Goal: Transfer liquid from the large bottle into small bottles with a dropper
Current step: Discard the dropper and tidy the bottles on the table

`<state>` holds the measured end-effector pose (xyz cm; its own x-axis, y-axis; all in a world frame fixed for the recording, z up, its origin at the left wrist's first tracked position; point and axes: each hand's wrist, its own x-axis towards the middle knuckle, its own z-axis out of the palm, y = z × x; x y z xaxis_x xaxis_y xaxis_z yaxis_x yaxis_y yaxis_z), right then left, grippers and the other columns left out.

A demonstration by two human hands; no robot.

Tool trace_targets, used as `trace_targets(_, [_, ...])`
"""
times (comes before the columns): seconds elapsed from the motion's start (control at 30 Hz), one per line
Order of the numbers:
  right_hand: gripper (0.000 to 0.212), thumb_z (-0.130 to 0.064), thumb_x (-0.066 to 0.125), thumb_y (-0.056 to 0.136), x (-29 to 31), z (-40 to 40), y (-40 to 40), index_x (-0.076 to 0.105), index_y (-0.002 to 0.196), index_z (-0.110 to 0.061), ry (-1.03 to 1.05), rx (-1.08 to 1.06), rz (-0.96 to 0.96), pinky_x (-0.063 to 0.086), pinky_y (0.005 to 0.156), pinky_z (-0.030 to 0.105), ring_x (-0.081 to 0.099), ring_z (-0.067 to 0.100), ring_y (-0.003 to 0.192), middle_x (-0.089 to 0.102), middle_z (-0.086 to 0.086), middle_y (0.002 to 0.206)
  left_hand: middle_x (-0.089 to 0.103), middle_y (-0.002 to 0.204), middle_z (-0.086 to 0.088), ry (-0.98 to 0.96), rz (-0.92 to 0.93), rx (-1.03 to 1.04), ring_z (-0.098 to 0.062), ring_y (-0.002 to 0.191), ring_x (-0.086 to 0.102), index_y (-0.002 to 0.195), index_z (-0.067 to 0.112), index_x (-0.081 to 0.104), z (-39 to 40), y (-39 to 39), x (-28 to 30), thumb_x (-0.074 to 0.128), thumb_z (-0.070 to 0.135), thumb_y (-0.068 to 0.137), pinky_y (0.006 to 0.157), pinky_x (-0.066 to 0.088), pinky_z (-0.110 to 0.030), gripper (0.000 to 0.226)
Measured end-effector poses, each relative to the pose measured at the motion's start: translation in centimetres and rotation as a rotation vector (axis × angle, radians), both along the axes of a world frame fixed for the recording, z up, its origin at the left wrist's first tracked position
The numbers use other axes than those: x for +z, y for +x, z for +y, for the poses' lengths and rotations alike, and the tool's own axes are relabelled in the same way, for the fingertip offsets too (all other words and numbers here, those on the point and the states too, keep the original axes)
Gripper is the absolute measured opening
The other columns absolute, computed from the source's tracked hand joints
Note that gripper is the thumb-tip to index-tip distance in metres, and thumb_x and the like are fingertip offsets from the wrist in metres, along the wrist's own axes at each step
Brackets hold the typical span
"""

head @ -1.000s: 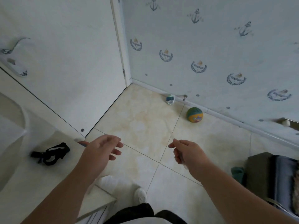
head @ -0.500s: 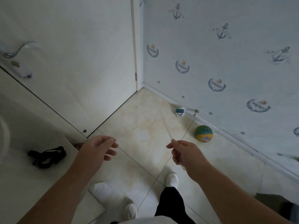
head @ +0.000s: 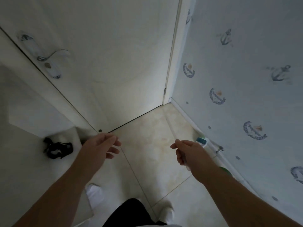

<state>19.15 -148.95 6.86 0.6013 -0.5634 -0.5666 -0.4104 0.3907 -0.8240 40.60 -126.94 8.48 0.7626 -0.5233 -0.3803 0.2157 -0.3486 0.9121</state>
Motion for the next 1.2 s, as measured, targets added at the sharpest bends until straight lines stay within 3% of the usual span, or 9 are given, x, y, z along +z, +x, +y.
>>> trace_targets(0.33, [0.033, -0.025, 0.056, 0.103, 0.9, -5.4, 14.5, 0.079, 0.079, -0.021, -0.056, 0.252, -0.025, 0.041, 0.046, 0.021, 0.053, 0.013, 0.048, 0.06, 0.004, 0.059, 0.077, 0.087, -0.01, 0.011, 0.004, 0.206, -0.019, 0.068, 0.072, 0.094, 0.011, 0.074, -0.7, 9.0, -1.1, 0.058, 0.015, 0.1, 0.062, 0.055, -0.032, 0.017])
trace_targets(0.5, [0.031, -0.017, 0.052, 0.103, 2.6, -6.1, 22.1, 0.077, 0.086, -0.011, -0.058, 0.393, -0.074, 0.037, 0.041, 0.016, 0.049, 0.009, 0.041, 0.06, 0.006, 0.056, 0.076, 0.081, -0.012, -0.016, 0.038, 0.377, -0.014, 0.059, 0.07, 0.092, 0.004, 0.07, -1.0, 13.2, -0.1, 0.056, 0.009, 0.1, 0.047, 0.053, -0.021, 0.016])
trace_targets(0.67, [0.03, -0.009, 0.049, 0.102, 3.7, -4.9, 29.2, 0.074, 0.089, 0.0, 0.002, 0.522, -0.106, 0.036, 0.042, 0.021, 0.048, 0.014, 0.043, 0.056, 0.004, 0.052, 0.076, 0.082, -0.011, 0.053, -0.066, 0.486, -0.021, 0.068, 0.069, 0.087, 0.01, 0.073, 1.0, 15.0, 1.6, 0.056, 0.011, 0.101, 0.061, 0.053, -0.03, 0.022])
trace_targets(0.8, [0.031, -0.004, 0.045, 0.103, 4.3, -3.4, 35.0, 0.071, 0.092, 0.007, 0.037, 0.678, -0.128, 0.035, 0.045, 0.024, 0.046, 0.016, 0.044, 0.054, 0.005, 0.051, 0.077, 0.084, -0.006, 0.11, -0.067, 0.664, -0.02, 0.07, 0.071, 0.093, 0.009, 0.071, 2.9, 15.1, 2.3, 0.055, 0.012, 0.102, 0.061, 0.053, -0.03, 0.019])
trace_targets(1.07, [0.029, -0.006, 0.049, 0.102, 6.5, 0.1, 44.9, 0.075, 0.09, 0.0, 0.036, 1.117, -0.182, 0.034, 0.041, 0.018, 0.047, 0.014, 0.042, 0.055, 0.003, 0.053, 0.078, 0.089, -0.004, 0.16, -0.117, 1.041, -0.024, 0.073, 0.073, 0.093, 0.014, 0.073, 4.2, 11.9, 4.5, 0.056, 0.013, 0.102, 0.068, 0.054, -0.04, 0.019])
trace_targets(1.2, [0.023, -0.021, 0.059, 0.101, 7.7, 3.8, 48.0, 0.08, 0.093, -0.023, -0.177, 1.412, -0.282, 0.042, 0.052, 0.019, 0.055, 0.009, 0.054, 0.064, 0.0, 0.067, 0.077, 0.088, -0.005, 0.156, -0.129, 1.269, -0.024, 0.072, 0.073, 0.092, 0.014, 0.074, 4.9, 9.3, 5.4, 0.056, 0.011, 0.101, 0.066, 0.053, -0.039, 0.02])
